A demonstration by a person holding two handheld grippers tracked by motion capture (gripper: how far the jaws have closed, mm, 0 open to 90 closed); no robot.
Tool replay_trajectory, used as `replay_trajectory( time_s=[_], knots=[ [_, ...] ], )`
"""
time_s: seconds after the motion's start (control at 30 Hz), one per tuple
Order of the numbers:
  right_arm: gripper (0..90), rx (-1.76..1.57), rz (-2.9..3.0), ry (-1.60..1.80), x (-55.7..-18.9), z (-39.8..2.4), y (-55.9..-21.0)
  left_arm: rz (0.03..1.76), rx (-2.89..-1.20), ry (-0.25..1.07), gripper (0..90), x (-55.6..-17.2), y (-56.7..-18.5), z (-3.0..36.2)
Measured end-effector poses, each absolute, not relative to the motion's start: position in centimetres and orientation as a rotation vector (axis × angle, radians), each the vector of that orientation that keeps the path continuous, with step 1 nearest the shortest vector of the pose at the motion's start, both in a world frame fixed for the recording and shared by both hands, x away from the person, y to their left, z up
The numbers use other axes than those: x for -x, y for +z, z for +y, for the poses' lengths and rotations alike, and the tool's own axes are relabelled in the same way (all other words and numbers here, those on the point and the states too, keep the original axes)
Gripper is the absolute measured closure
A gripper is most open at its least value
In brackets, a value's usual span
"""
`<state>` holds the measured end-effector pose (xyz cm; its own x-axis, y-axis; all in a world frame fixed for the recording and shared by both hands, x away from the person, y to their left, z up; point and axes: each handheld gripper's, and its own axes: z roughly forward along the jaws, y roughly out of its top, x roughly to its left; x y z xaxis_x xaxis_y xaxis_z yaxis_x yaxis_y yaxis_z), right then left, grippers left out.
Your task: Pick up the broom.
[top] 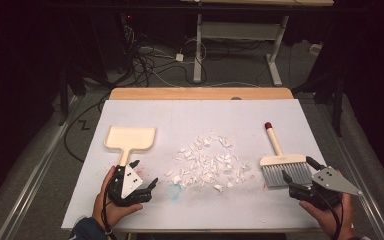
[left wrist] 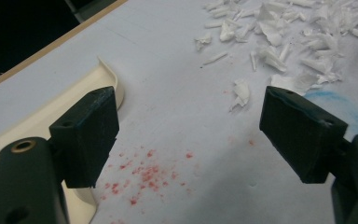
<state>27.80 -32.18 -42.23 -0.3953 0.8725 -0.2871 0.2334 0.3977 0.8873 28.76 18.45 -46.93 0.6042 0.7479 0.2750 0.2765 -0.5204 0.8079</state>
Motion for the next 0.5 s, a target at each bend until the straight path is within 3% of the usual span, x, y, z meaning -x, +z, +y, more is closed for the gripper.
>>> replay_trajectory(
  time_s=[0.33,0.5],
  knots=[
    [18.9,-0.950,1.866,1.002,-28.3,-32.0,-42.2,0.799,-2.095,0.813,18.9,-28.4,-47.0,18.4],
    [20.2,-0.982,1.868,0.948,-30.3,-31.7,-42.1,0.799,-2.083,0.814,19.8,-28.2,-46.9,18.2]
  ],
)
